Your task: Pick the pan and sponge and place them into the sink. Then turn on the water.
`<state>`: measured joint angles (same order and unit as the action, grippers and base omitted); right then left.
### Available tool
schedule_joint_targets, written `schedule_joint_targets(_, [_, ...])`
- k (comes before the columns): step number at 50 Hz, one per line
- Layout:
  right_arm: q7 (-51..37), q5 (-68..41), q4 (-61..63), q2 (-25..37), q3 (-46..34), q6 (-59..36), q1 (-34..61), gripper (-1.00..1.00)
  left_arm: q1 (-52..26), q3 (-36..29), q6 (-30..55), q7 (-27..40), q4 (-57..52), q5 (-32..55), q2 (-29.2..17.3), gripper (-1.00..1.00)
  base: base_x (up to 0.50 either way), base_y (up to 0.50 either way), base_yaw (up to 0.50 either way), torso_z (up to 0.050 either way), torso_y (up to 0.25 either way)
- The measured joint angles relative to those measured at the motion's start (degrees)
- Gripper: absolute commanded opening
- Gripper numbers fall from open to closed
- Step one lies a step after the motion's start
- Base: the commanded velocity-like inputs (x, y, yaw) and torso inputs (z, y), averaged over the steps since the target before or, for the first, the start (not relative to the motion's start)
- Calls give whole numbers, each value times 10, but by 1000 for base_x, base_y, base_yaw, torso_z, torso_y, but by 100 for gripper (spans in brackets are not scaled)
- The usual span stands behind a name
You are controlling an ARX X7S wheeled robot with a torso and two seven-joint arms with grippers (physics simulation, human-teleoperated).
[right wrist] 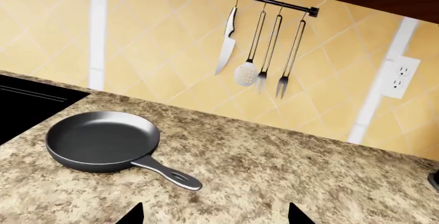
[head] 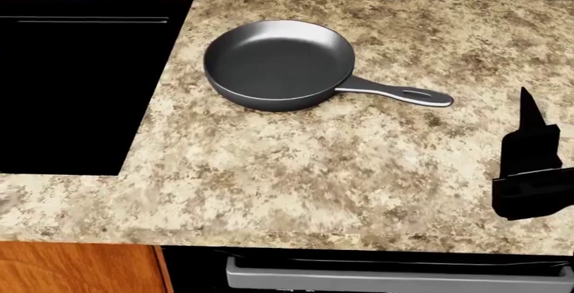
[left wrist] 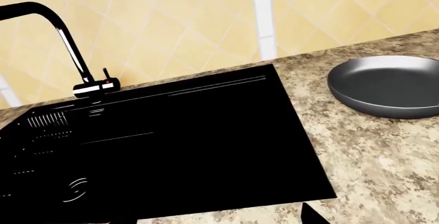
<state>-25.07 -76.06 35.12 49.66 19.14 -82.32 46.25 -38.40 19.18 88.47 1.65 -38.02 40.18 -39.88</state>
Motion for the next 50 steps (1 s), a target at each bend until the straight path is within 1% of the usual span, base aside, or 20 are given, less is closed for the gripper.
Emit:
schedule_joint_targets(13, [2, 8, -11, 2, -20, 20, -9, 100, 0, 2, -2, 33, 5, 42, -10, 100, 224, -20, 0, 0, 0])
schedule_joint_targets(29, [-6, 8, -16, 1, -26, 33, -25, 100, 20, 8, -16, 55, 7, 71, -16, 100, 243, -130, 0, 0, 0])
schedule_joint_targets(50, [-12, 9, -9, -1, -40, 48, -42, 100, 64, 17, -50, 58, 16, 85, -26, 100, 310, -175, 0, 0, 1])
